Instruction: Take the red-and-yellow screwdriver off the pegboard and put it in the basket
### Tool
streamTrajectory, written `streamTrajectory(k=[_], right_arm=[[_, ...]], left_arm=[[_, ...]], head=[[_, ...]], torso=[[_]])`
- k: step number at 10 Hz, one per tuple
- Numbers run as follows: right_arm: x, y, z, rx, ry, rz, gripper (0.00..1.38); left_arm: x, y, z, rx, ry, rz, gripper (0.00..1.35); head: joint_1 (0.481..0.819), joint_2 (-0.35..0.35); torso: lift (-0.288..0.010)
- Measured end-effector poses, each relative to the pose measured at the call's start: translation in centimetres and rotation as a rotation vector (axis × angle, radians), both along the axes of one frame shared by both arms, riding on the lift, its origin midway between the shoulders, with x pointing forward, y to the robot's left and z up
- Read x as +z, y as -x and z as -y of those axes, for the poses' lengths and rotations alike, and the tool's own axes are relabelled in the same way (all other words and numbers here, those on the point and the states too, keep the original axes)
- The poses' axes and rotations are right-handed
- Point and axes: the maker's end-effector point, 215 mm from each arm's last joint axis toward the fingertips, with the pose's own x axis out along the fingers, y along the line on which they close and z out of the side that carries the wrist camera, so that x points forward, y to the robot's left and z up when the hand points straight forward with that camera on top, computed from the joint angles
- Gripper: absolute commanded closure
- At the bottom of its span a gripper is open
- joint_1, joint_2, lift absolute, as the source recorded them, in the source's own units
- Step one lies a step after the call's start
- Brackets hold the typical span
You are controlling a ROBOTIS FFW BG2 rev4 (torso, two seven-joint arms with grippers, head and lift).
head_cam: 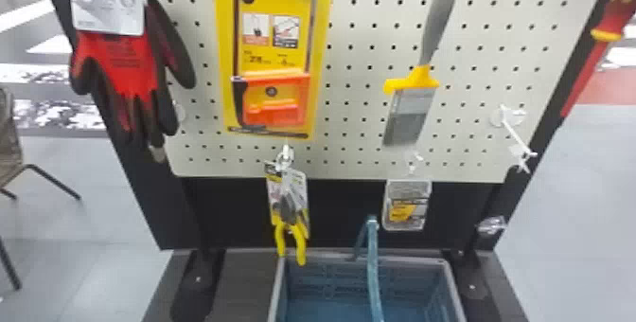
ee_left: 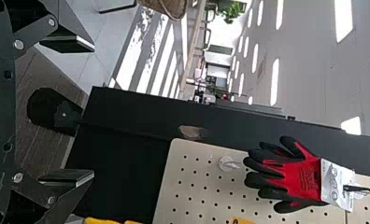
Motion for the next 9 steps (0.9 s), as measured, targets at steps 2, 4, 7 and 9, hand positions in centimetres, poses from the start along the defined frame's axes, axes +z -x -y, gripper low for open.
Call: streamTrajectory(k=[2, 4, 7, 9], right_arm=[[0.8, 0.0, 0.3, -0.012, 0.010, 0.018, 1.11], [1.6, 0.4, 0.7, -0.027, 0.026, 0.041, 1.11], [1.8, 0.8, 0.8, -0.036, 0.037, 0.053, 1.11], [1.8, 0.9, 0.8, -0.038, 0.039, 0.055, 1.11]], left_arm=[[0.0, 0.0, 0.0, 0.000, 0.000, 0.001, 0.33], [0.0, 0.0, 0.0, -0.001, 0.000, -0.001, 0.33], [-0.1, 0.1, 0.0, 0.000, 0.001, -0.003, 0.33], [0.0, 0.1, 0.0, -0.001, 0.000, -0.002, 0.33]], head=[[0.549, 0.000], [0.549, 0.000], [0.549, 0.000], [0.549, 0.000]], torso=[[-0.100], [-0.100], [-0.100], [-0.100]])
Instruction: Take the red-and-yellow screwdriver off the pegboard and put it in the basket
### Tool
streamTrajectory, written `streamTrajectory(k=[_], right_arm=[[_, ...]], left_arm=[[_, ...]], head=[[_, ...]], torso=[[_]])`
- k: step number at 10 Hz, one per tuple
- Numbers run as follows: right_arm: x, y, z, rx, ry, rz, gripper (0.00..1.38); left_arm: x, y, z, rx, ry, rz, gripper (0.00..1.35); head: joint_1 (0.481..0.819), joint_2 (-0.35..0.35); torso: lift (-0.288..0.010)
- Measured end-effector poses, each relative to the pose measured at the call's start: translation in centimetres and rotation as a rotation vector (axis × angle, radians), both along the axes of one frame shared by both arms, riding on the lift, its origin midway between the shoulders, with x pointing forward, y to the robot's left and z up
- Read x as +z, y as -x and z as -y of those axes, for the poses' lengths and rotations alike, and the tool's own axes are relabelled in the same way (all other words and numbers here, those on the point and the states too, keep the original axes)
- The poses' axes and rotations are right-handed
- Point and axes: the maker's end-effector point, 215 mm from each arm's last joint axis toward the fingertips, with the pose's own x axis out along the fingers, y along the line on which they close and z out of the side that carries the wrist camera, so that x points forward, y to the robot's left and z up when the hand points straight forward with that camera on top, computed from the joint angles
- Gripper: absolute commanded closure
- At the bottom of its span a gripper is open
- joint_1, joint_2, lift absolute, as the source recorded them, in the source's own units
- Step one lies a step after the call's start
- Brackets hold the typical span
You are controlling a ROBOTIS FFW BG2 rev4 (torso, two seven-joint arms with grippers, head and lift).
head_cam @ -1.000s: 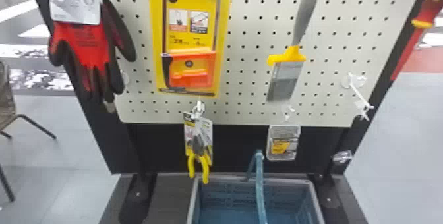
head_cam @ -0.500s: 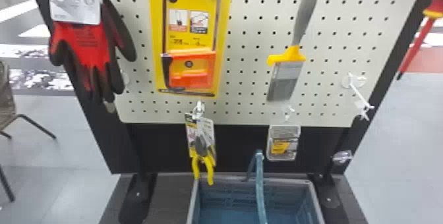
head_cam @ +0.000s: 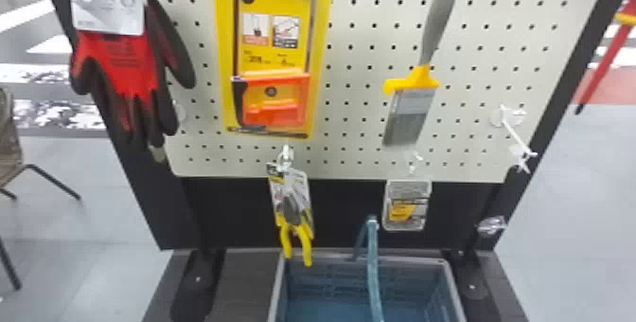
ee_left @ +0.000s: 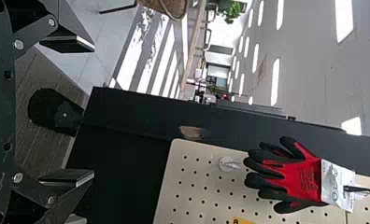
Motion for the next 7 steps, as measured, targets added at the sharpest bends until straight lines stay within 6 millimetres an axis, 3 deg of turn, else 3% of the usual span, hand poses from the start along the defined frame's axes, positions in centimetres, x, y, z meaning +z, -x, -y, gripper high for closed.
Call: streamTrajectory(k=[4, 7], right_arm=[[0.9, 0.7, -0.4, -0.001, 0.010, 0.028, 1.11], [0.3, 1.7, -0.6, -0.007, 0.017, 0.028, 1.11]], left_arm=[[0.0, -0.1, 0.0, 0.000, -0.001, 0.001, 0.33], [0.0, -0.1, 0.0, 0.000, 0.000, 0.002, 0.33]], head=[[0.549, 0.000], [0.549, 0.000]], torso=[[-0.100], [-0.100]])
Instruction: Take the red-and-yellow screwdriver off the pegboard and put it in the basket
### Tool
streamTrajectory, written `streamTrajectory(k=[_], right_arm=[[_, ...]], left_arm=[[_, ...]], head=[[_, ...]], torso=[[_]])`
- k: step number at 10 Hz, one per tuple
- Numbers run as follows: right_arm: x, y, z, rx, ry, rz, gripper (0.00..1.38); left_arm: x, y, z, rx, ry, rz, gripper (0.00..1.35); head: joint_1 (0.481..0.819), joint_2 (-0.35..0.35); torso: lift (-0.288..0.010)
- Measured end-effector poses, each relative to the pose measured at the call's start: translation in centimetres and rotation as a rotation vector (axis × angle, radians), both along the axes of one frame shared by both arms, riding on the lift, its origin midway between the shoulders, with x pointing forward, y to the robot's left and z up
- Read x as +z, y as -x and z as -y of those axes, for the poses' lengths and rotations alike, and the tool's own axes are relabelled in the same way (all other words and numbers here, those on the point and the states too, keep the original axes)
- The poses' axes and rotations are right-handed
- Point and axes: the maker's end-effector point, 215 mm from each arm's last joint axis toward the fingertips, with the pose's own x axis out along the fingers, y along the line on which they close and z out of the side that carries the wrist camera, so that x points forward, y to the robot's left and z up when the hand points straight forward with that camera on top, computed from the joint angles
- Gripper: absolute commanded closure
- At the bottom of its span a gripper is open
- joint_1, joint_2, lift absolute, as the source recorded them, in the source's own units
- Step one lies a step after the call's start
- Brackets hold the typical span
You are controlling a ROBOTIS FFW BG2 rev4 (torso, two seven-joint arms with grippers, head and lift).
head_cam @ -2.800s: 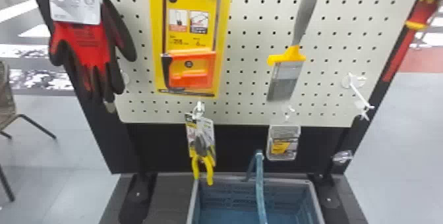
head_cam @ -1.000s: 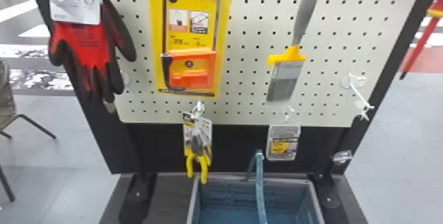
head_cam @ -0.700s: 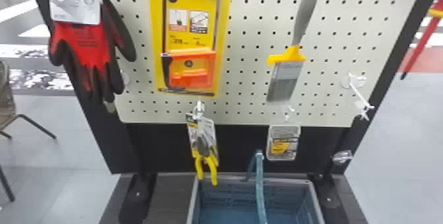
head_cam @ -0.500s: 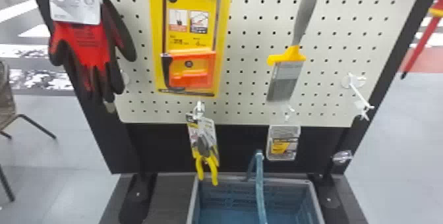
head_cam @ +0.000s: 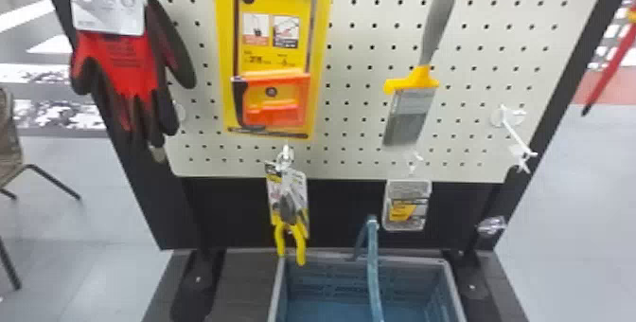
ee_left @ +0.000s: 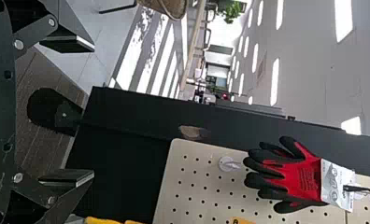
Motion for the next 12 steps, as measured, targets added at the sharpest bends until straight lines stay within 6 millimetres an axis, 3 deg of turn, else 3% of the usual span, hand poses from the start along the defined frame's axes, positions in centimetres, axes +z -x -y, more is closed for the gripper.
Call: streamTrajectory(k=[7, 12], right_arm=[[-3.8, 3.2, -1.4, -0.044, -0.114, -0.005, 1.12], [-8.2, 1.8, 0.4, -0.082, -0.355, -0.092, 1.13]], left_arm=[[-0.1, -0.2, 0.3, -0.006, 0.001, -0.002, 0.33], [-0.1, -0.4, 0.5, -0.013, 0.002, -0.001, 0.33]], head=[[0.549, 0.000], [0.549, 0.000]], torso=[[-0.100], [-0.100]])
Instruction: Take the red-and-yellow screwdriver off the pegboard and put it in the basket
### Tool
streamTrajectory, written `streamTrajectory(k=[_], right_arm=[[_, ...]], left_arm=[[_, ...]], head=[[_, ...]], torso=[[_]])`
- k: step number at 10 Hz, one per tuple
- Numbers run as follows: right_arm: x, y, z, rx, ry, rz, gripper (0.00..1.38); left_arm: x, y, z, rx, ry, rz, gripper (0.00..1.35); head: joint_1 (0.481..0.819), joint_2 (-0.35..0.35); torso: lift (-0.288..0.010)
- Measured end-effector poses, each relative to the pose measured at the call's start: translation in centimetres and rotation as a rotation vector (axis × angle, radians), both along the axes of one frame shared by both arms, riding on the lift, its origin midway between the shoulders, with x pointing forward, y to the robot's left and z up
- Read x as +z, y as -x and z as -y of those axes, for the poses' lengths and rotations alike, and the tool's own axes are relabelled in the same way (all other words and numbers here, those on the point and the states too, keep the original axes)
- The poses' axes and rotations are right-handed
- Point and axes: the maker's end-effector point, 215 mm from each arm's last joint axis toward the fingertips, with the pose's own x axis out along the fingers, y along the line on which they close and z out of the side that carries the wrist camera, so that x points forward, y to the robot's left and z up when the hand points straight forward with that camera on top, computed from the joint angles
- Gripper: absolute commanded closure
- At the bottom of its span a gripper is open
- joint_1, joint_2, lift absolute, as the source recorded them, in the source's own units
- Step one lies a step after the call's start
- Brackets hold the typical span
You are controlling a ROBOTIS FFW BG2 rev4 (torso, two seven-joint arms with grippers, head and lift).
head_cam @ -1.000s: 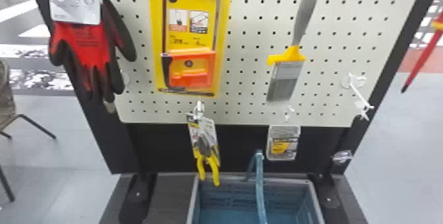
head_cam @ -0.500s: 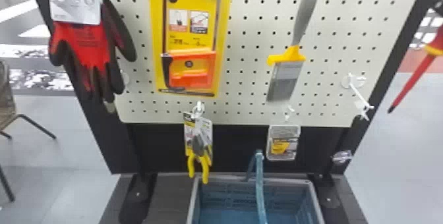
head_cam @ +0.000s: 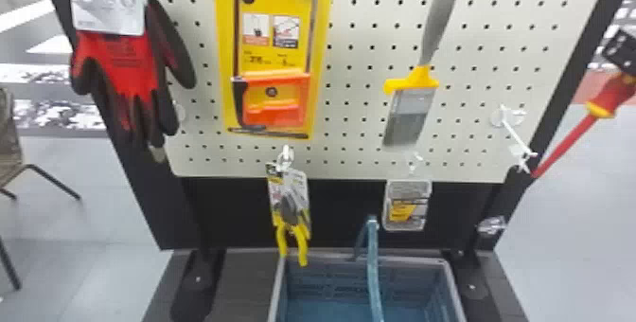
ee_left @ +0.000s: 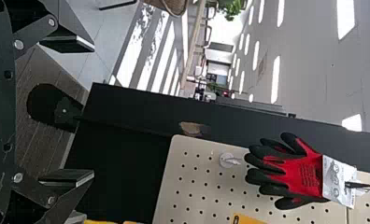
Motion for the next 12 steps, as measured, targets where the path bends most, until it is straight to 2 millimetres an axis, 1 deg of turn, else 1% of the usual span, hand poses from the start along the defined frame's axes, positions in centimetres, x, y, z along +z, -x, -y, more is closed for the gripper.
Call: streamTrajectory(k=[1, 3, 4, 5, 7, 8, 9, 10, 12], right_arm=[[-1.3, -0.3, 0.5, -0.007, -0.036, -0.023, 1.13], [-5.0, -0.8, 1.5, -0.029, -0.126, -0.090, 1.13], [-6.7, -0.9, 1.9, -0.043, -0.166, -0.120, 1.17], [-7.9, -0.8, 2.0, -0.059, -0.188, -0.135, 1.21], [-8.7, 0.0, 1.4, -0.075, -0.207, -0.144, 1.21], [-9.7, 0.3, 1.2, -0.078, -0.225, -0.162, 1.21], [-11.2, 0.6, 1.3, -0.084, -0.256, -0.191, 1.21], [-13.2, 0.6, 1.4, -0.092, -0.299, -0.228, 1.21], [-16.8, 0.4, 0.8, -0.096, -0.373, -0.297, 1.21]], left_arm=[[0.0, 0.0, 0.0, -0.001, 0.001, -0.001, 0.33], [-0.1, 0.0, 0.0, -0.001, 0.001, -0.002, 0.33], [-0.1, -0.1, 0.1, 0.000, 0.002, -0.002, 0.33], [0.0, -0.1, 0.1, -0.001, 0.002, -0.001, 0.33], [-0.1, -0.2, 0.1, -0.003, 0.002, 0.000, 0.33], [-0.1, -0.2, 0.2, -0.005, 0.002, 0.000, 0.33], [-0.1, -0.3, 0.2, -0.006, 0.002, 0.000, 0.33], [-0.2, -0.3, 0.3, -0.008, 0.003, 0.000, 0.33], [-0.2, -0.5, 0.2, -0.010, 0.003, 0.001, 0.33]], head=[[0.549, 0.000], [0.549, 0.000], [0.549, 0.000], [0.549, 0.000], [0.549, 0.000], [0.549, 0.000], [0.549, 0.000], [0.549, 0.000], [0.549, 0.000]], torso=[[-0.100], [-0.100], [-0.100], [-0.100], [-0.100], [-0.100], [-0.100], [-0.100], [-0.100]])
